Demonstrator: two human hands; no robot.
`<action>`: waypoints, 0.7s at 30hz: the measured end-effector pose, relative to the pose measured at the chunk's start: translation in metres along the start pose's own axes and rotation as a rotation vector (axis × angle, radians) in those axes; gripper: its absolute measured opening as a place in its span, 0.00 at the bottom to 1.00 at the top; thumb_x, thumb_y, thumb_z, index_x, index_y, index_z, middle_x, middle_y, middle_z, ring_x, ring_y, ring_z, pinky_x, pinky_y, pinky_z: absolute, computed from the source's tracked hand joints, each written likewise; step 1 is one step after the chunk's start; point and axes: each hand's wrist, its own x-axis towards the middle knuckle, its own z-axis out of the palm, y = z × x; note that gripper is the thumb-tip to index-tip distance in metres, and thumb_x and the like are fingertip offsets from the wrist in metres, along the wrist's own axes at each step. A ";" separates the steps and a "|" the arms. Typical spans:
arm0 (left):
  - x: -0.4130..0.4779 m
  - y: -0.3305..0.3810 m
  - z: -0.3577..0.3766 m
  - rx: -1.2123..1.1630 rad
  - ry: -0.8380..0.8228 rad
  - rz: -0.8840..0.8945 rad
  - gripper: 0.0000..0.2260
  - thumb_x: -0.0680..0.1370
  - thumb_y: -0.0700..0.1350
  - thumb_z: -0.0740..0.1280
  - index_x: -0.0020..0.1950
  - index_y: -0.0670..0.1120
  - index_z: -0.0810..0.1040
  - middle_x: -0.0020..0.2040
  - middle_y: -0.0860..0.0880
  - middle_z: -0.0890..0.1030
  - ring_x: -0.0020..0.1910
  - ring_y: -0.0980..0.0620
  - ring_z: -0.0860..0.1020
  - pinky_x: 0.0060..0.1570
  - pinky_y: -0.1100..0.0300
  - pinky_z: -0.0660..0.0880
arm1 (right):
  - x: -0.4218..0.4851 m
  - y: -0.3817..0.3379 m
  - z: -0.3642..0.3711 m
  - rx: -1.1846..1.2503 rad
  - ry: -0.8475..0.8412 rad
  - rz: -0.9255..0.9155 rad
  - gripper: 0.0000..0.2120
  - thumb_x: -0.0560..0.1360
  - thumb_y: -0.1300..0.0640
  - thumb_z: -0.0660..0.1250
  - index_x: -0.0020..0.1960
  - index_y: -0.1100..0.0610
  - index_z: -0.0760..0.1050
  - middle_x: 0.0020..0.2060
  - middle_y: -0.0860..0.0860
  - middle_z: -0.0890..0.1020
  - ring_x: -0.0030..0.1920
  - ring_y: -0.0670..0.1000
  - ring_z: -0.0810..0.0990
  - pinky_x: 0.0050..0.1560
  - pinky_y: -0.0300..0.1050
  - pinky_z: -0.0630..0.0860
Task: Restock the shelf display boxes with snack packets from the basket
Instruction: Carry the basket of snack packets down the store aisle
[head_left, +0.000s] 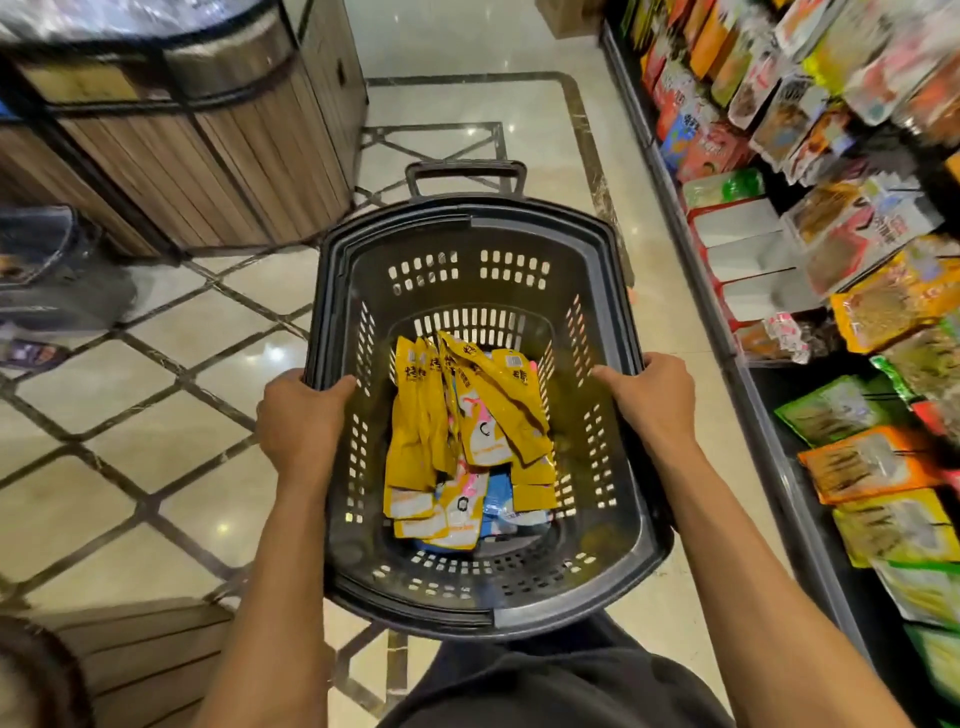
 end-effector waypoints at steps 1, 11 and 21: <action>0.018 0.007 0.007 0.010 -0.004 -0.009 0.17 0.70 0.54 0.72 0.52 0.43 0.83 0.45 0.44 0.84 0.42 0.42 0.81 0.38 0.56 0.74 | 0.016 -0.008 0.008 0.001 0.003 0.000 0.19 0.65 0.45 0.74 0.48 0.59 0.82 0.41 0.54 0.84 0.41 0.56 0.82 0.40 0.48 0.79; 0.193 0.100 0.066 0.070 0.003 -0.026 0.16 0.70 0.54 0.72 0.49 0.43 0.82 0.42 0.44 0.83 0.36 0.47 0.76 0.37 0.57 0.70 | 0.190 -0.111 0.075 0.008 -0.049 0.057 0.19 0.65 0.46 0.74 0.45 0.61 0.80 0.39 0.58 0.83 0.40 0.60 0.81 0.43 0.55 0.80; 0.375 0.180 0.126 0.053 -0.006 0.022 0.15 0.70 0.54 0.72 0.45 0.43 0.81 0.35 0.48 0.78 0.37 0.43 0.78 0.35 0.57 0.70 | 0.350 -0.218 0.132 0.007 -0.028 0.064 0.22 0.69 0.47 0.74 0.53 0.65 0.79 0.48 0.60 0.83 0.49 0.61 0.81 0.50 0.51 0.76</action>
